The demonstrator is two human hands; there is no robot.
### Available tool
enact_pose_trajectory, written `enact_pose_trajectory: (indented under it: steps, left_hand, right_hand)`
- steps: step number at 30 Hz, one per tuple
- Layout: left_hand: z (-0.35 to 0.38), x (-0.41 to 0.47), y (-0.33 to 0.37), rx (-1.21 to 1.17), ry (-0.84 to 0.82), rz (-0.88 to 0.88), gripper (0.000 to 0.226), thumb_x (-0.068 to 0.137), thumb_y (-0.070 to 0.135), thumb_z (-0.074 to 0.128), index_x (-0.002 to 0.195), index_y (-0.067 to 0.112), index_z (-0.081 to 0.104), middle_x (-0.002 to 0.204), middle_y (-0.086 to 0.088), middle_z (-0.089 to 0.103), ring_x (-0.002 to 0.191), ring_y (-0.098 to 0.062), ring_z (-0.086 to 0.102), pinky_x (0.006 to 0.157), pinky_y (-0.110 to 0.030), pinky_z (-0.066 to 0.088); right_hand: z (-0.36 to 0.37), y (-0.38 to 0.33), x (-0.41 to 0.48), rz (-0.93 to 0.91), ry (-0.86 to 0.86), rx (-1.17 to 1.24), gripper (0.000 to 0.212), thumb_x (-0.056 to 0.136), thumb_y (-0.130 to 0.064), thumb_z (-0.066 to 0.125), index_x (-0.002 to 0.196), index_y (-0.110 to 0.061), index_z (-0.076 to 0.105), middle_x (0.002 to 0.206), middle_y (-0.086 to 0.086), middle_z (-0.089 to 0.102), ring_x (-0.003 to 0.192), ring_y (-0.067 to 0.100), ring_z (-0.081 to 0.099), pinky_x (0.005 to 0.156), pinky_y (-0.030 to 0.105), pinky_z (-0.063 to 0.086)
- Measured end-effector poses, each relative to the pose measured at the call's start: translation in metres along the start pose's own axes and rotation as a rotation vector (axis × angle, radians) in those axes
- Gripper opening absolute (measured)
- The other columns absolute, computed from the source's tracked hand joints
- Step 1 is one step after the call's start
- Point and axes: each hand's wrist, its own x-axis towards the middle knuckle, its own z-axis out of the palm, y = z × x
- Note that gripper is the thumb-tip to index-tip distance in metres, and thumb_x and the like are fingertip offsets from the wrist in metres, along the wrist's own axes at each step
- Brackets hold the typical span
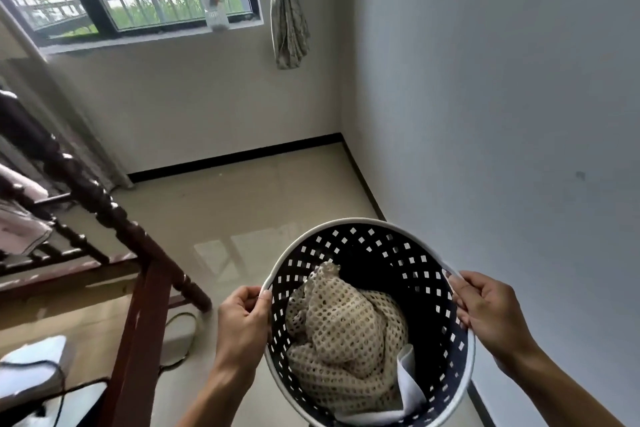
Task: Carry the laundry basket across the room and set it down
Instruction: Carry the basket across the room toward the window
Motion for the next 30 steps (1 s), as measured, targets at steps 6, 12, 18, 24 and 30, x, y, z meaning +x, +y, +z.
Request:
enact_pose_trajectory:
  steps: [6,12,18,24,30]
  left_hand:
    - [0.023,0.118,0.049,0.047,-0.059,0.049,0.015,0.092,0.009,0.054,0.082,0.004,0.063,0.059,-0.004,0.056,0.052,-0.015,0.048,0.048,-0.028,0.041]
    - [0.070,0.227,0.071,0.066,-0.059,0.024,0.015,0.092,0.009,0.054,0.081,0.003,0.063,0.061,-0.007,0.053,0.052,-0.016,0.045,0.047,-0.030,0.039]
    - [0.137,0.331,0.094,0.065,0.004,-0.020,0.015,0.092,0.005,0.054,0.080,-0.001,0.062,0.055,-0.003,0.051,0.044,-0.010,0.042,0.042,-0.026,0.037]
    - [0.176,0.418,0.128,0.014,0.125,-0.023,0.013,0.091,0.004,0.055,0.081,0.000,0.063,0.053,-0.001,0.056,0.038,-0.005,0.046,0.039,-0.024,0.039]
    - [0.179,0.513,0.142,-0.014,0.241,-0.041,0.013,0.090,0.004,0.056,0.082,0.000,0.064,0.057,-0.004,0.059,0.039,-0.004,0.049,0.040,-0.022,0.042]
  right_hand:
    - [0.041,-0.033,0.090,0.015,0.079,0.032,0.028,0.095,-0.015,0.052,0.076,-0.002,0.068,0.045,-0.001,0.048,0.038,0.009,0.038,0.045,0.029,0.037]
    - [0.064,-0.040,0.209,0.029,0.070,0.041,0.028,0.095,-0.013,0.053,0.078,0.003,0.067,0.051,0.003,0.045,0.040,0.014,0.037,0.048,0.032,0.036]
    - [0.078,-0.043,0.356,0.062,0.019,0.045,0.031,0.094,-0.017,0.054,0.080,0.009,0.064,0.050,0.002,0.043,0.044,0.018,0.035,0.048,0.033,0.035]
    - [0.104,-0.082,0.492,0.029,-0.082,0.000,0.025,0.094,-0.015,0.054,0.079,-0.002,0.069,0.048,-0.002,0.045,0.044,0.017,0.037,0.045,0.030,0.036]
    - [0.169,-0.111,0.610,-0.014,-0.221,-0.023,0.025,0.094,-0.015,0.053,0.078,-0.007,0.070,0.045,-0.003,0.045,0.041,0.014,0.037,0.043,0.029,0.036]
